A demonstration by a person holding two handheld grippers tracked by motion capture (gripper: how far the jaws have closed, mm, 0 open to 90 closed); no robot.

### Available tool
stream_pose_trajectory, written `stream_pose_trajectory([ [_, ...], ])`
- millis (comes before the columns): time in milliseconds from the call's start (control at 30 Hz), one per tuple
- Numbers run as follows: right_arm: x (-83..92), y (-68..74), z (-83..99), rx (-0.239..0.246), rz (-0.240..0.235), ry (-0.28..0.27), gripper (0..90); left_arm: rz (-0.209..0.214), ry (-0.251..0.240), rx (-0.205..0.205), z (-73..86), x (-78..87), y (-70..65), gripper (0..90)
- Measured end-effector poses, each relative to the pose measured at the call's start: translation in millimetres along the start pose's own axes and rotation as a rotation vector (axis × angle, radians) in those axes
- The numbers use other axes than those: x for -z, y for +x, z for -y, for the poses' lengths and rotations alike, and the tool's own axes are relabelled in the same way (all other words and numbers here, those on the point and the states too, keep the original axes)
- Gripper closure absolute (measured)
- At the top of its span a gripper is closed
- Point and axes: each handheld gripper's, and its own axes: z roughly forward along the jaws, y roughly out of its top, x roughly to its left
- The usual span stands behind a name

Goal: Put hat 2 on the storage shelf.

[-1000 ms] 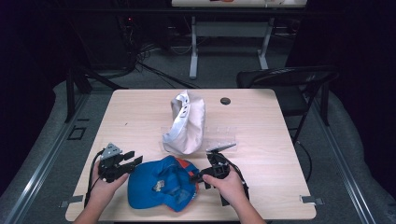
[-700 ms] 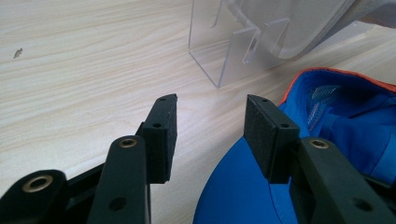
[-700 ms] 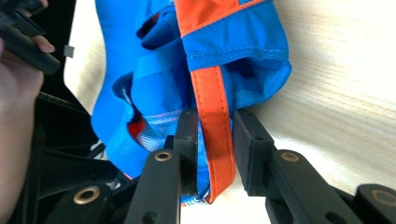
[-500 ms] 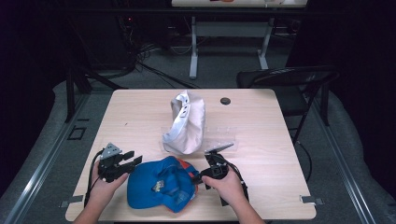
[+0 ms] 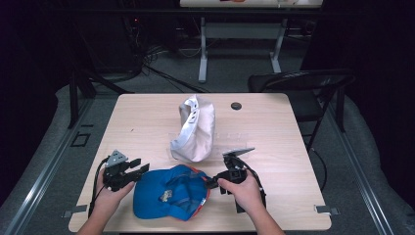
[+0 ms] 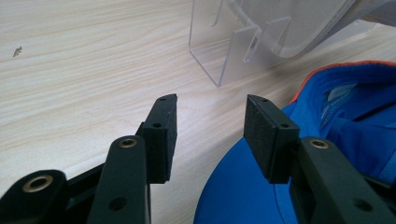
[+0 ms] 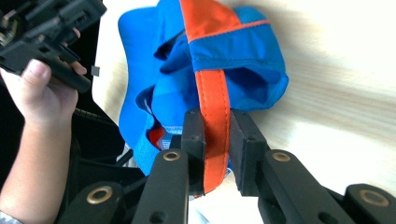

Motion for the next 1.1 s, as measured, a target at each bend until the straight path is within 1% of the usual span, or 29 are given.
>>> stream_pose_trajectory([
  [33, 3.5, -0.2, -1.4, 0.003, 0.001, 0.014, 77.8, 0.0, -0.001, 0.0, 0.0, 0.1, 0.0, 54.9],
  [67, 6.1, -0.6, -2.3, 0.006, -0.004, 0.008, 77.8, 0.0, -0.001, 0.0, 0.0, 0.1, 0.0, 54.8],
  [100, 8.4, 1.4, -2.4, -0.018, 0.011, -0.005, 77.8, 0.0, -0.001, 0.0, 0.0, 0.2, 0.0, 54.8],
  [133, 12.1, -0.6, -3.9, 0.002, 0.001, 0.012, 77.9, 0.0, 0.0, 0.0, 0.0, 0.3, 0.1, 54.8],
  [167, 14.5, -0.6, -4.8, 0.004, 0.01, 0.008, 77.9, 0.0, 0.0, 0.002, 0.1, 0.2, 0.0, 54.8],
  [200, 18.8, -0.5, -5.6, 0.0, 0.034, 0.015, 77.9, 0.0, 0.0, 0.0, 0.1, 0.1, 0.2, 54.8],
  [267, 21.8, -0.7, -6.3, -0.021, 0.013, 0.011, 78.0, 0.0, 0.0, 0.001, 0.3, -0.2, 0.3, 54.9],
  [300, 23.3, -2.2, -6.5, -0.01, 0.006, 0.0, 78.0, 0.0, 0.0, 0.002, 0.3, -0.3, 0.2, 54.8],
  [333, 26.0, -2.5, -7.0, -0.015, 0.009, 0.003, 77.9, -0.001, 0.0, 0.003, 0.3, -0.4, 0.2, 54.8],
  [367, 26.9, -0.9, -6.4, -0.046, 0.02, -0.017, 78.0, -0.001, -0.001, 0.003, 0.3, -0.5, 0.2, 54.8],
  [400, 28.3, -2.1, -6.3, -0.049, 0.009, -0.019, 78.0, -0.001, -0.001, 0.003, 0.3, -0.5, 0.3, 54.8],
  [433, 30.6, -2.0, -6.5, -0.057, 0.017, -0.019, 78.0, -0.001, 0.001, 0.001, 0.2, -0.4, 0.3, 54.9],
  [467, 34.4, -3.8, -7.6, -0.04, 0.019, 0.004, 78.0, -0.002, 0.001, 0.0, 0.3, -0.4, 0.4, 54.8],
  [500, 34.7, -4.4, -6.8, -0.055, 0.003, -0.022, 78.0, -0.001, 0.002, 0.001, 0.3, -0.4, 0.4, 54.8],
  [533, 38.7, -5.3, -7.4, -0.043, 0.017, -0.001, 78.0, -0.001, 0.002, 0.002, 0.4, -0.4, 0.3, 54.8],
  [600, 42.5, -6.5, -7.2, -0.044, 0.024, 0.0, 78.0, -0.002, 0.002, 0.002, 0.4, -0.3, 0.5, 54.8],
  [633, 45.4, -7.7, -7.0, -0.038, 0.032, 0.01, 78.0, -0.002, 0.002, 0.002, 0.4, -0.2, 0.7, 54.8],
  [667, 47.9, -8.6, -6.6, -0.037, 0.05, 0.01, 78.0, -0.001, -0.001, 0.003, 0.5, -0.4, 0.9, 54.8],
  [733, 52.0, -11.4, -4.9, -0.044, 0.029, -0.004, 78.0, 0.001, 0.006, 0.004, 0.4, -0.1, 1.3, 54.8],
  [767, 51.2, -9.7, -2.2, -0.095, 0.019, -0.059, 78.0, 0.003, 0.008, 0.005, 0.4, -0.2, 1.4, 54.9],
  [800, 58.8, -12.1, -3.4, -0.063, 0.034, -0.01, 78.0, 0.007, 0.011, 0.007, 0.4, -0.4, 1.4, 55.0],
  [867, 66.5, -13.3, -2.0, -0.087, 0.03, -0.006, 78.1, 0.007, 0.013, 0.005, 0.5, -0.8, 1.1, 55.0],
  [900, 71.5, -15.1, -1.2, -0.083, 0.019, -0.011, 78.1, 0.005, 0.019, 0.002, 0.3, -0.5, 1.0, 55.0],
  [933, 74.7, -15.1, -0.3, -0.095, 0.029, -0.004, 78.0, 0.005, 0.018, 0.003, 0.3, -0.5, 1.1, 55.0],
  [967, 79.2, -17.4, 0.6, -0.08, 0.032, -0.015, 78.1, 0.005, 0.013, 0.004, 0.5, -0.8, 1.2, 55.1],
  [1000, 83.6, -17.3, 1.5, -0.095, 0.04, -0.014, 78.1, 0.004, 0.013, 0.004, 0.5, -0.7, 1.4, 55.0],
  [1033, 86.6, -18.5, 2.3, -0.091, 0.045, -0.036, 78.1, 0.004, 0.013, 0.004, 0.6, -0.7, 1.6, 55.1],
  [1067, 88.7, -20.7, 3.1, -0.064, 0.051, -0.057, 78.1, 0.001, 0.007, 0.005, 0.9, -1.2, 1.6, 55.1],
  [1100, 92.9, -20.4, 3.6, -0.078, 0.057, -0.06, 78.1, 0.001, 0.007, 0.008, 1.0, -1.2, 1.6, 55.1],
])
